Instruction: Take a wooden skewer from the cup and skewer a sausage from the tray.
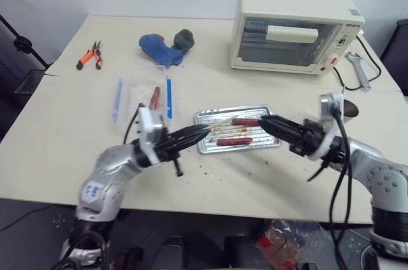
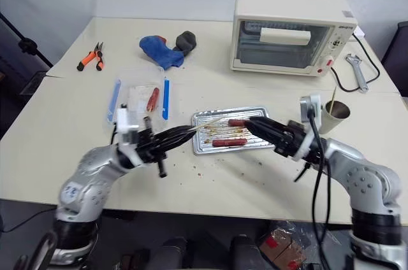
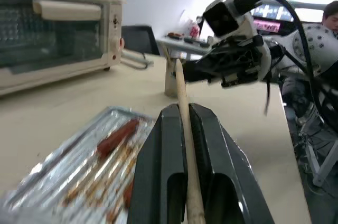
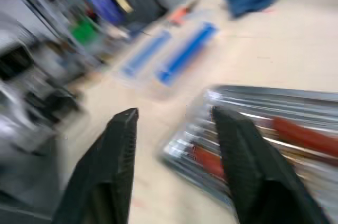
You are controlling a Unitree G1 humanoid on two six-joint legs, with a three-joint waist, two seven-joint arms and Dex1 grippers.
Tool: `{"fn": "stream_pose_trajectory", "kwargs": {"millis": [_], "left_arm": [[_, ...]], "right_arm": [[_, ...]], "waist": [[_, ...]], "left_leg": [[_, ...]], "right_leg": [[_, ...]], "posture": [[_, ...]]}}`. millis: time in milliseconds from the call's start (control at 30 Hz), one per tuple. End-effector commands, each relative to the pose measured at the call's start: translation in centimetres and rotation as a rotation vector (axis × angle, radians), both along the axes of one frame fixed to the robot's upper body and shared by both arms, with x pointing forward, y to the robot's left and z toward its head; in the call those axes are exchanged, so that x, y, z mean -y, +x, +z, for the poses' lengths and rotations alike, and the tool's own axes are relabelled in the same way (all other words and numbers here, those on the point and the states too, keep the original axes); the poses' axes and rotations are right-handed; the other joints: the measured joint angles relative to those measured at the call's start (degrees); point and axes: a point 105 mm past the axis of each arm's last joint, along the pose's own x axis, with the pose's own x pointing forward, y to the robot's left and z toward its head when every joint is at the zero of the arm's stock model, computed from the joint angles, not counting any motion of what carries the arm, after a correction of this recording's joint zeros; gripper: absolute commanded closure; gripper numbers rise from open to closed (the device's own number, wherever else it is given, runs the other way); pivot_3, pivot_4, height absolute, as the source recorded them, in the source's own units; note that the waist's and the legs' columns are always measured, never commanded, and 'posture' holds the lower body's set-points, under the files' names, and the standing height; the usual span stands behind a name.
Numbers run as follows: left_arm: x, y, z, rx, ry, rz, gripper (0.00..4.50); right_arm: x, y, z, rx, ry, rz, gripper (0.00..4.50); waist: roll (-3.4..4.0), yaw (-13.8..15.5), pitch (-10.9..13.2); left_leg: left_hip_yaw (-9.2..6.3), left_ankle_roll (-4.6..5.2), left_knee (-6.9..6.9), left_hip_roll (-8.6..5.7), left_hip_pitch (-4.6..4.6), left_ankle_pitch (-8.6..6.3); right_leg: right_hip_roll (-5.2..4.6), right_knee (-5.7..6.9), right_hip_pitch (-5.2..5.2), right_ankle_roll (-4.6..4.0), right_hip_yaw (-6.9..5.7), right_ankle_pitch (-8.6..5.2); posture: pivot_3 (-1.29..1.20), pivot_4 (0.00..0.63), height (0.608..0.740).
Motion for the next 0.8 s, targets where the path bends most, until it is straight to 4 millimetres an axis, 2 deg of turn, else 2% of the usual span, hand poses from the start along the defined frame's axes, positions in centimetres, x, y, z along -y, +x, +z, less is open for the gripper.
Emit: {"fn": "stream_pose_trajectory", "kwargs": {"millis": [33,100,133,200,300,400,500,667,800], "left_arm": [[-3.3,-1.0,0.0,-0.009,0.017,0.070,4.50],[-5.2,-1.3,-0.7,-0.042,0.027,0.137,4.50],[-6.1,-1.6,-1.1,-0.057,0.033,0.169,4.50],[-7.9,-2.1,-1.9,-0.087,0.029,0.241,4.50],[-9.3,-2.8,-2.7,-0.116,0.028,0.309,4.50],[-10.7,-3.3,-3.5,-0.140,0.009,0.394,4.50],[-11.8,-3.5,-4.2,-0.144,0.007,0.470,4.50],[-12.0,-3.0,-4.4,-0.125,0.010,0.503,4.50],[-11.5,-2.2,-4.2,-0.101,0.014,0.497,4.50]], "right_arm": [[3.4,-1.8,-2.5,0.175,-0.339,0.099,1.00],[5.3,-2.0,-3.6,0.176,-0.364,0.067,0.25],[6.4,-2.0,-3.8,0.207,-0.384,0.036,0.02],[7.9,-2.4,-5.0,0.195,-0.437,0.029,0.02],[8.1,-2.6,-5.3,0.193,-0.443,0.041,0.02],[5.6,-2.0,-4.3,0.206,-0.429,0.104,0.02],[1.0,-0.6,-2.6,0.181,-0.434,0.200,0.02],[-3.9,2.6,-0.6,0.171,-0.540,0.203,0.02],[-6.8,4.5,-0.5,0.151,-0.600,0.215,0.02]], "waist": [[0.00,0.0,0.0],[-0.04,0.0,0.0],[-0.05,0.0,0.0],[-0.04,-0.1,0.1],[-0.02,-0.2,0.1],[0.04,-0.3,0.0],[0.07,-1.3,0.1],[0.07,-1.3,0.1],[0.06,-0.9,0.1]], "left_leg": [[0.03,0.03,0.01,-0.01,0.00,-0.02],[0.05,0.07,0.09,-0.01,0.05,-0.04],[0.03,0.09,0.14,0.00,0.15,-0.04],[0.07,0.19,0.08,0.01,0.58,-0.10],[0.03,0.42,-0.07,0.06,0.98,-0.27],[0.02,0.34,-0.07,0.10,0.96,-0.30],[0.01,0.25,-0.07,0.16,0.95,-0.30],[-0.05,0.06,-0.12,0.17,0.81,-0.26],[-0.07,-0.15,-0.15,0.13,0.56,-0.16]], "right_leg": [[0.00,-0.04,0.01,0.00,0.00,0.00],[-0.04,-0.28,0.09,0.00,0.01,0.00],[-0.05,-0.29,0.24,0.00,0.00,0.00],[-0.08,-0.30,0.61,-0.01,0.06,0.00],[-0.09,-0.40,0.96,-0.13,0.04,-0.06],[-0.11,-0.39,0.92,-0.16,0.05,-0.08],[-0.10,-0.35,0.86,-0.19,0.04,-0.09],[-0.11,-0.33,0.65,-0.28,-0.01,-0.12],[-0.13,-0.33,0.39,-0.28,-0.05,-0.12]], "posture": [[0.00,0.150,0.740],[0.00,0.150,0.740],[0.00,0.150,0.740],[0.00,0.150,0.740],[0.00,0.150,0.740],[0.00,0.150,0.740],[0.00,0.150,0.740],[0.00,0.150,0.740],[0.00,0.150,0.740]]}}
